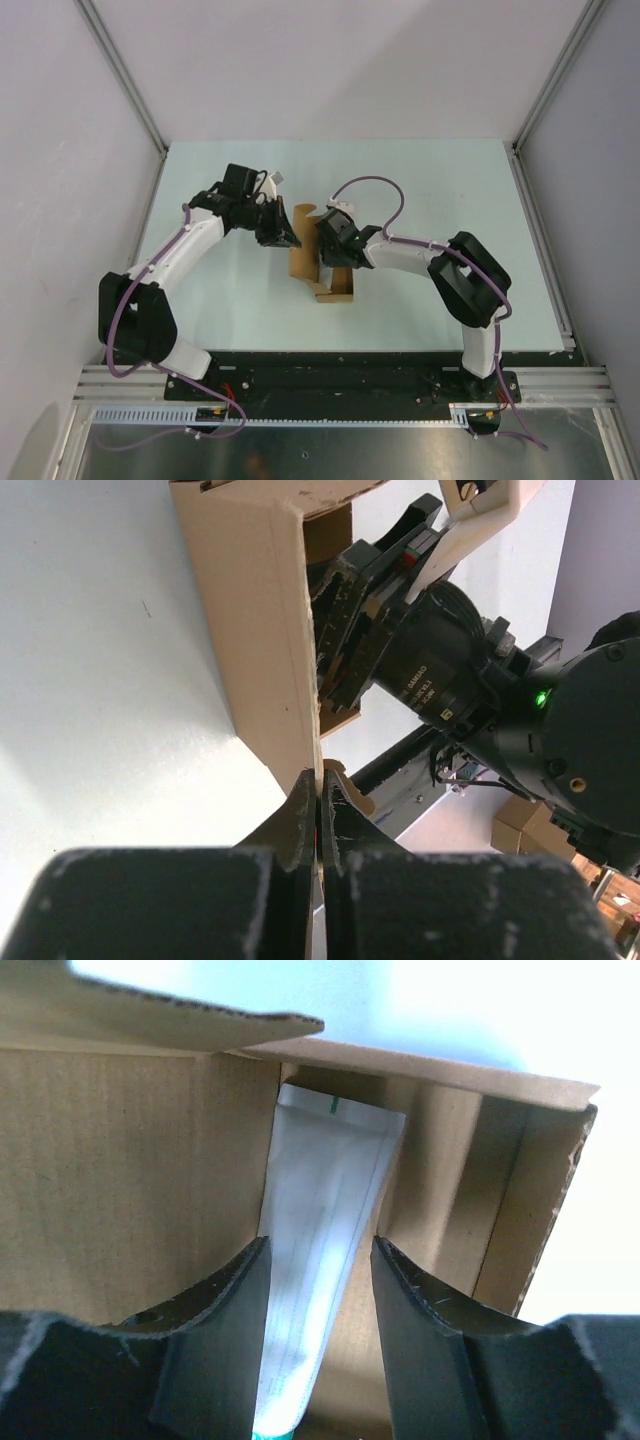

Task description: Unpack the express box

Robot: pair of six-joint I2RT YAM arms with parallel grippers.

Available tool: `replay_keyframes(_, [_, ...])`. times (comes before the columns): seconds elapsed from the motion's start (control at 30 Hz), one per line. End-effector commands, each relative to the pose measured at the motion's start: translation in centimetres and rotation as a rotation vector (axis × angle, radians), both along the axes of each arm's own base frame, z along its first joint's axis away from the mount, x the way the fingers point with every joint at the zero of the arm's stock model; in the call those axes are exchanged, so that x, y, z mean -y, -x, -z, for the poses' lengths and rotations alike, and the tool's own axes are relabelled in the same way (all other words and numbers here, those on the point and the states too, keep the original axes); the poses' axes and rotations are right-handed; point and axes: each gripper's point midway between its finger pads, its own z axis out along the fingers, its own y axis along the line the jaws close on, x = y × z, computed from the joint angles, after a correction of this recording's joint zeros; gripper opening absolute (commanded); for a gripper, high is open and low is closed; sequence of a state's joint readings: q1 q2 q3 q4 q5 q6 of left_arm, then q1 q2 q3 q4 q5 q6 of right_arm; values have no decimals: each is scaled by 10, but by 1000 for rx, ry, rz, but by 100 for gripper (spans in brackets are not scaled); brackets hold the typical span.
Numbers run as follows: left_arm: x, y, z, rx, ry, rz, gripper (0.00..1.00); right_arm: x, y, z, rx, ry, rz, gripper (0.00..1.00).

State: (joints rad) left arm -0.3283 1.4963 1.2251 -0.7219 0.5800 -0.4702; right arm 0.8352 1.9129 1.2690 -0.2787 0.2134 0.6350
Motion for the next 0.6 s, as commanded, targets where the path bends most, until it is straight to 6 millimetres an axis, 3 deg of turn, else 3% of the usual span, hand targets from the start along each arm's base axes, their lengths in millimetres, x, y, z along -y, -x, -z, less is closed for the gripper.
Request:
replay_keyframes(0.0, [1,0,-2,-6,6,15,0,9,-11,11,24,92,15,49])
replay_keyframes(0.2, [2,0,0,-19,9,15,0,9,-11,21,36,143,1,53])
replay_keyframes(0.43, [1,-3,0,-11,0,8,0,6,-10,19,44,140,-4,34])
replay_keyframes(0.57, [-1,-5,4,-13,-16,-1,1,4,-12,2,70,111,1,29])
